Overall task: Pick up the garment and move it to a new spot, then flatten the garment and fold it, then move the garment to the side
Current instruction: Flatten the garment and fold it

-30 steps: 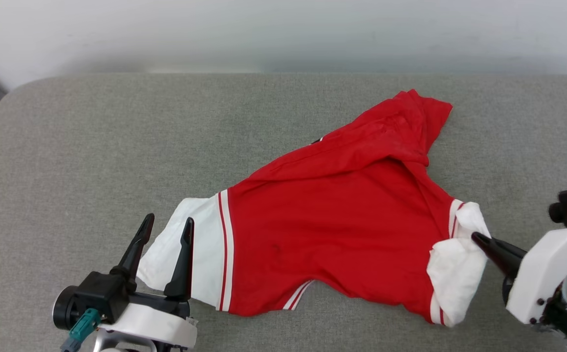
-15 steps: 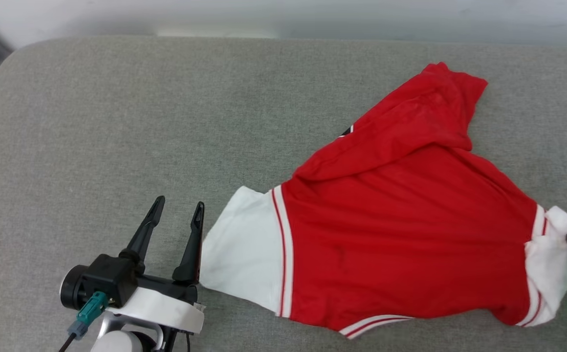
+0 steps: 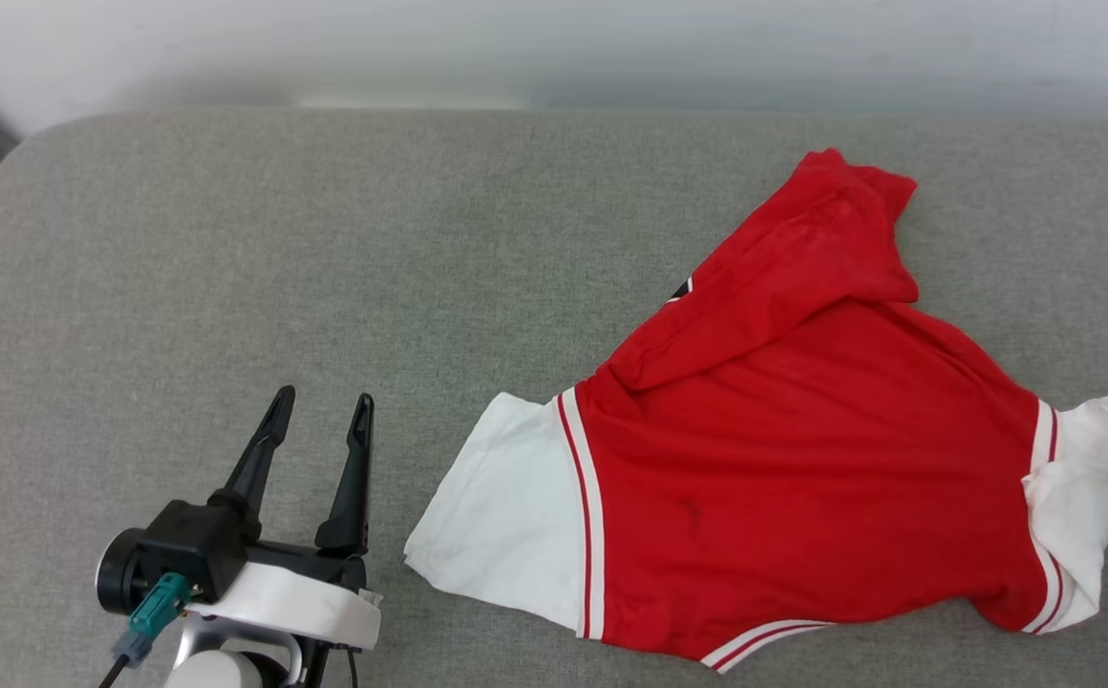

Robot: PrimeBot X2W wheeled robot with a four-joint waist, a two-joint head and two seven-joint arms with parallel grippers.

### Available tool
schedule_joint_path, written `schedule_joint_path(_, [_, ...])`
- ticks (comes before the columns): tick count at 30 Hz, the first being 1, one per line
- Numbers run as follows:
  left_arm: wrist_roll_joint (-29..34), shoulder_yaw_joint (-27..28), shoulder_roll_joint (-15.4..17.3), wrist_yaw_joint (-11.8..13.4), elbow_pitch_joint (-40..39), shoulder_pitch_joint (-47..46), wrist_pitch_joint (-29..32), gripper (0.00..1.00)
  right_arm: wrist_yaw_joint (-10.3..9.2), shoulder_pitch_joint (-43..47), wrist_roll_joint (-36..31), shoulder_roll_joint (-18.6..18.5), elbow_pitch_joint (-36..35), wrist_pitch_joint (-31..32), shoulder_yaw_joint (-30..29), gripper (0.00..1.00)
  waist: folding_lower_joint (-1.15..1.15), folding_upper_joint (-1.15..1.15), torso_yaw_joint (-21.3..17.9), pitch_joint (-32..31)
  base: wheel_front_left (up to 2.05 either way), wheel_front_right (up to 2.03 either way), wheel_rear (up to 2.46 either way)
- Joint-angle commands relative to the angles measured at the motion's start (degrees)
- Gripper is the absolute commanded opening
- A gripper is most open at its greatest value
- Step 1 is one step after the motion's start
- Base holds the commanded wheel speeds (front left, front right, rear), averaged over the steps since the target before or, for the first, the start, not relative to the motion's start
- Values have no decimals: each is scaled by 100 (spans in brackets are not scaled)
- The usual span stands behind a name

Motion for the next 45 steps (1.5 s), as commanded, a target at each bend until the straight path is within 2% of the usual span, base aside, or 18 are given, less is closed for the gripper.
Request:
schedule_joint_path(1, [8, 26, -17, -5, -19, 56, -13, 100, -4, -72, -10, 13, -88, -94, 47, 100, 0, 0, -59, -90, 0, 0, 0])
schedule_joint_path(7, [-77, 169, -46, -5, -155, 228, -13, 100, -4, 102, 224, 272, -807, -903, 174, 100, 0, 0, -167, -345, 0, 0, 0])
schedule_joint_path(14, [-180, 298, -28, -5, -338, 410, -13, 100, -4, 703, 360, 802, -1682, -1980, 314, 100, 0, 0, -199, -478, 0, 0, 0])
schedule_joint_path(22, [-261, 300, -21, -5, -573, 612, -13, 100, -4, 1522, 283, 1383, -2077, -3354, 498, 100, 0, 0, -224, -530, 0, 0, 0])
schedule_joint_path(28, [-528, 210, 16, -5, -661, 723, -13, 100, -3, 1789, 308, 1687, -2122, -3728, 526, 100, 0, 0, -263, -467, 0, 0, 0])
schedule_joint_path(30, [-555, 99, 219, -5, -650, 735, 19, 100, -4, 1782, 285, 1702, -2136, -3735, 525, 100, 0, 0, -275, -428, 0, 0, 0])
schedule_joint_path(32, [-620, -57, 372, -5, -666, 734, 358, 100, -4, 1741, 252, 1678, -2163, -3715, 474, 100, 0, 0, -280, -382, 0, 0, 0])
schedule_joint_path(36, [-799, -275, 633, 17, -968, 712, 1677, 100, -3, 1663, 224, 1665, -2249, -3663, 377, 100, 0, 0, -272, -259, 0, 0, 0])
schedule_joint_path(40, [-890, -472, 952, 153, -1405, 788, 3260, 100, -4, 1632, 166, 1719, -2308, -3617, 352, 100, 0, 0, -285, -80, 0, 0, 0])
schedule_joint_path(45, [-1052, -563, 1139, 366, -1818, 698, 4563, 100, -4, 1544, 109, 1760, -2328, -3599, 411, 100, 0, 0, -333, 178, 0, 0, 0])
